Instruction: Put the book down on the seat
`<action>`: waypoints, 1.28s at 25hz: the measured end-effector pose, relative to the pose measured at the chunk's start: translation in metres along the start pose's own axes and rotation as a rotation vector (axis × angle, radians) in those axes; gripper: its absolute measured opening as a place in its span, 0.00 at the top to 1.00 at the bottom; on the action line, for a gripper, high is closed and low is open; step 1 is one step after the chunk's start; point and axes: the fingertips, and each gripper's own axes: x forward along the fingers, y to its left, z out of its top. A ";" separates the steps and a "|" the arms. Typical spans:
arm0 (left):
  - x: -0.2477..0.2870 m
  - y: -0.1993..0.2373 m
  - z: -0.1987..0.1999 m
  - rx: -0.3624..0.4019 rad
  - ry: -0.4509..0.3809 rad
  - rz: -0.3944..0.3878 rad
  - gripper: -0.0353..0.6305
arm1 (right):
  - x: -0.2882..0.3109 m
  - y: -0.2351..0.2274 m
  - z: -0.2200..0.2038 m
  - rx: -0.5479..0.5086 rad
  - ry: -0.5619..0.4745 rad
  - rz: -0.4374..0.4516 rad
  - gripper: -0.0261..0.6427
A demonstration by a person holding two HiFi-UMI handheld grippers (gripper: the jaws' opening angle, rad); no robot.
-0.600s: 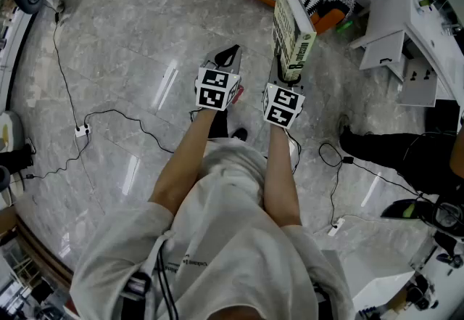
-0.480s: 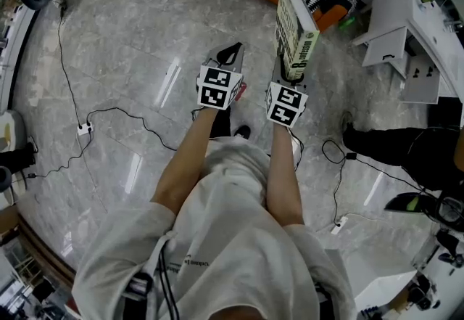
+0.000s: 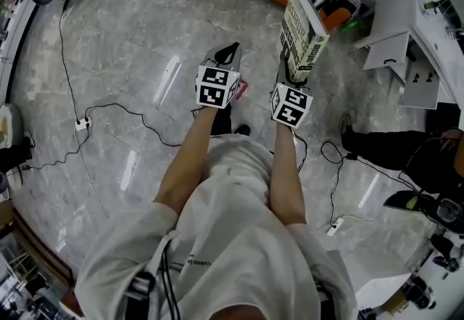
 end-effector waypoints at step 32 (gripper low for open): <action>0.135 0.145 0.076 -0.006 0.003 -0.040 0.94 | 0.192 0.067 0.069 -0.001 0.055 0.092 0.73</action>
